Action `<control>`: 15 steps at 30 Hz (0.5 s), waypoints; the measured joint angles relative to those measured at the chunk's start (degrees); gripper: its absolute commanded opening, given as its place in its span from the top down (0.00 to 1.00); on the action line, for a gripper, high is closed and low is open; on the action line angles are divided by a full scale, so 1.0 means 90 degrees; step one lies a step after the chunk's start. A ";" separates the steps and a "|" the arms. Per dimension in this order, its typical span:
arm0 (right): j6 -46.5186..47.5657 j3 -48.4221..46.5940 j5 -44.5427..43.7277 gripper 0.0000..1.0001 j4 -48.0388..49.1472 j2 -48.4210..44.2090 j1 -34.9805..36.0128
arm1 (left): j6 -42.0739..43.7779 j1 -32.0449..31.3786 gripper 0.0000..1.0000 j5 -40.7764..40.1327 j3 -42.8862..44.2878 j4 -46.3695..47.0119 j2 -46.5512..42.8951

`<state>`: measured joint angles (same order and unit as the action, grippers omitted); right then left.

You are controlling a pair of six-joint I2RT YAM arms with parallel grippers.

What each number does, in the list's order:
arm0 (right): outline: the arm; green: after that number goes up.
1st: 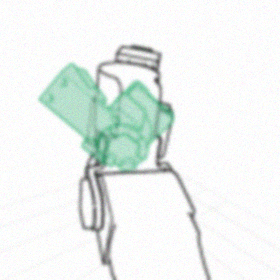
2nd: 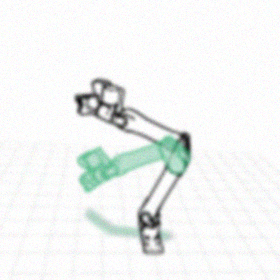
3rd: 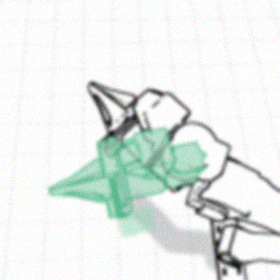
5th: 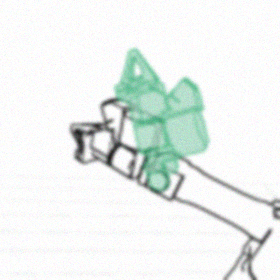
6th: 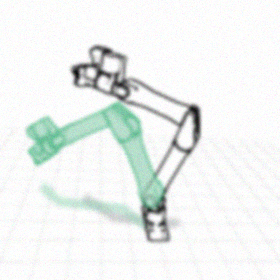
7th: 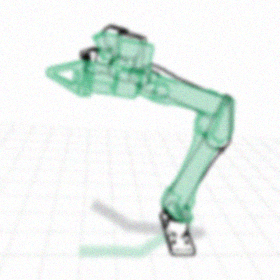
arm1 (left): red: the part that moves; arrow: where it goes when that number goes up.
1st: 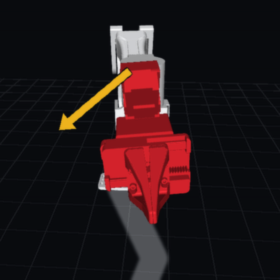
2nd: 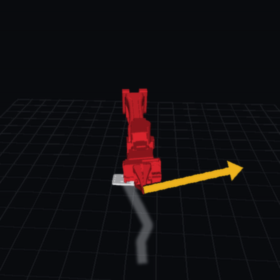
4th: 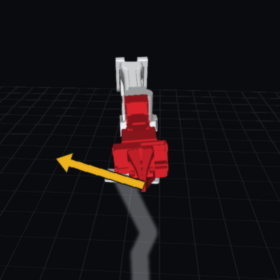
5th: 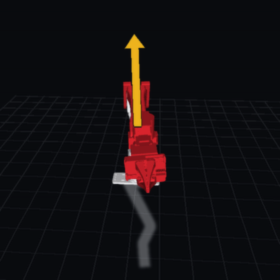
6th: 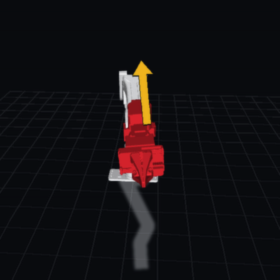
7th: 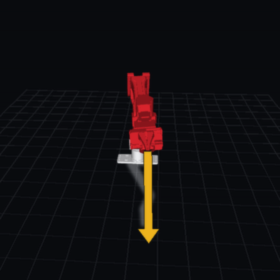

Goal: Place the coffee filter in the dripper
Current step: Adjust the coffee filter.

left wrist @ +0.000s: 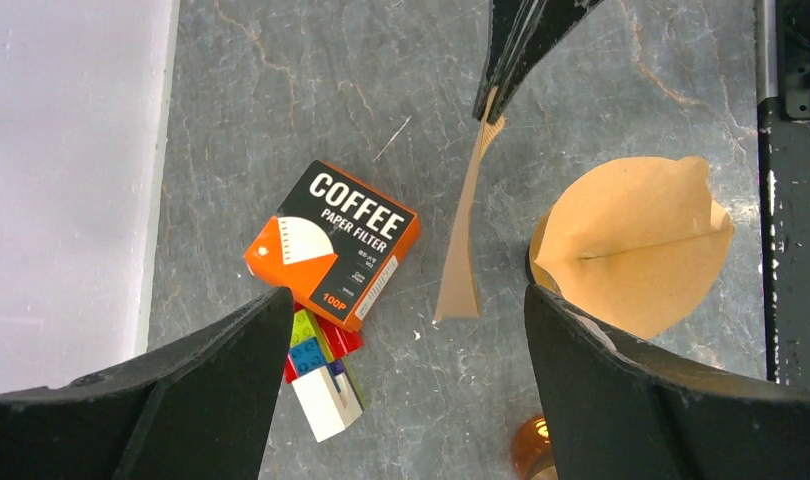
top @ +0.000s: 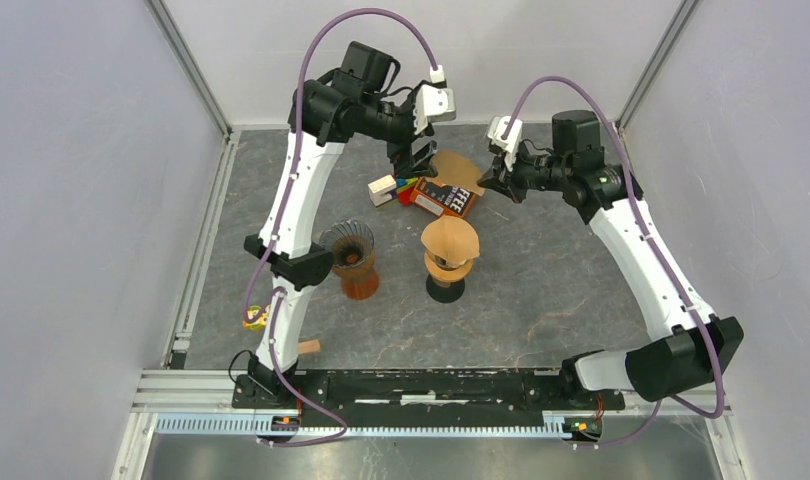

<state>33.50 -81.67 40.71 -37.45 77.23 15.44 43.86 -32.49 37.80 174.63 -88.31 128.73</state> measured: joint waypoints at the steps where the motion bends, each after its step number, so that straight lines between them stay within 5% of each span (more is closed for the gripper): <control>1: -0.0063 0.0000 0.0090 1.00 0.0034 0.0017 0.0036 | 0.0029 0.0000 0.15 0.0044 0.0002 0.0000 0.0000; 15: -0.0576 0.0002 0.0736 0.96 0.0355 0.0068 0.0189 | 0.0311 0.0000 0.89 0.0903 0.0002 -0.0168 0.0002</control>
<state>28.32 -81.65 47.33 -34.26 77.84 17.15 46.65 -32.49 45.93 174.65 -89.82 128.75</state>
